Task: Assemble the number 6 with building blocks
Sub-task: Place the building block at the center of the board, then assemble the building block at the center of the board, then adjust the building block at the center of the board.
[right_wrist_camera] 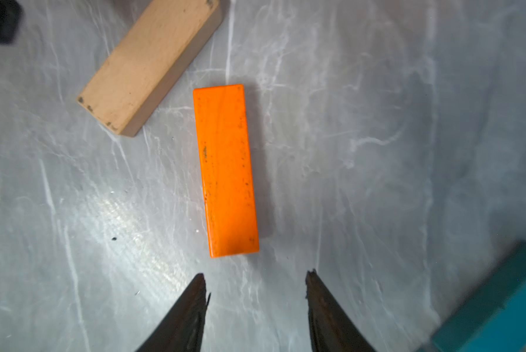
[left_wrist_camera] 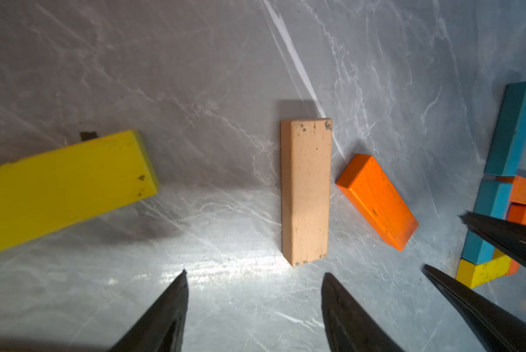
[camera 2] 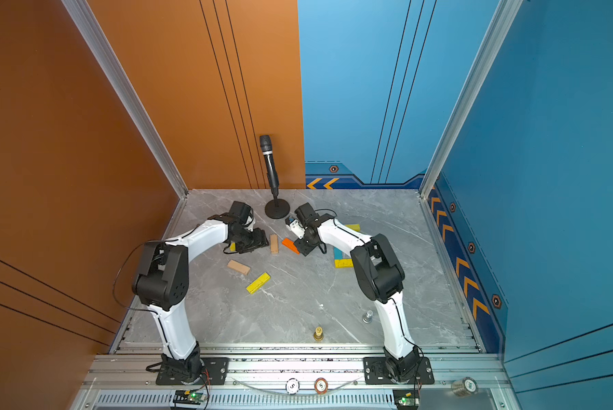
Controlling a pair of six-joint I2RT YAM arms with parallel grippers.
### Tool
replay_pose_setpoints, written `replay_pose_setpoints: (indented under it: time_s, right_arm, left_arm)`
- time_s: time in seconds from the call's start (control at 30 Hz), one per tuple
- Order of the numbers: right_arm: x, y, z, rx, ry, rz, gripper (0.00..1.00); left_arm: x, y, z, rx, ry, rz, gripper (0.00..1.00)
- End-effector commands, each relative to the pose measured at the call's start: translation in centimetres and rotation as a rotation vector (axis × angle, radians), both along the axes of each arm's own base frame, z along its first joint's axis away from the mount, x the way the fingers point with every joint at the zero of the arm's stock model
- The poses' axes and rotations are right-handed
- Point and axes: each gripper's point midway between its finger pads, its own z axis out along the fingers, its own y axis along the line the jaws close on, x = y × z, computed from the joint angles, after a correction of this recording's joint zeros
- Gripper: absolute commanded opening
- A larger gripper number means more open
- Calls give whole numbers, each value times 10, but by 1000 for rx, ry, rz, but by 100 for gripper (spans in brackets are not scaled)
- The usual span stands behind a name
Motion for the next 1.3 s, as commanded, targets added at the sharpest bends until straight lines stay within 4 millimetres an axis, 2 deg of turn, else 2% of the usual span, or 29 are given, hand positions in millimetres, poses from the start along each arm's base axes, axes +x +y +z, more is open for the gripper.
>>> replay_pose_setpoints:
  time_s: [0.0,0.07,0.23,0.4,0.57,0.83,1.0,1.27]
  right_arm:
    - [0,3,30,169,-9,-195,44]
    - [-7,-2,27,212,14,-316,35]
    - [-32,-2,7,216,63,-460,31]
    - [-42,-3,-10,141,89,-519,28]
    - [-38,-11,-28,82,101,-560,29]
    - [-19,-3,-51,37,107,-528,32]
    - [-5,2,-58,44,115,-517,35]
    - [10,5,-58,67,122,-494,39]
  left_arm:
    - [7,5,-5,85,3,-10,69]
    - [12,8,-7,135,-1,-1,68]
    - [24,14,-8,217,-25,35,66]
    - [32,17,-10,262,-33,41,66]
    - [36,12,-24,273,0,4,67]
    - [43,0,-37,245,27,-42,69]
    - [46,-3,-40,230,32,-47,69]
    - [42,-5,-40,218,41,-51,69]
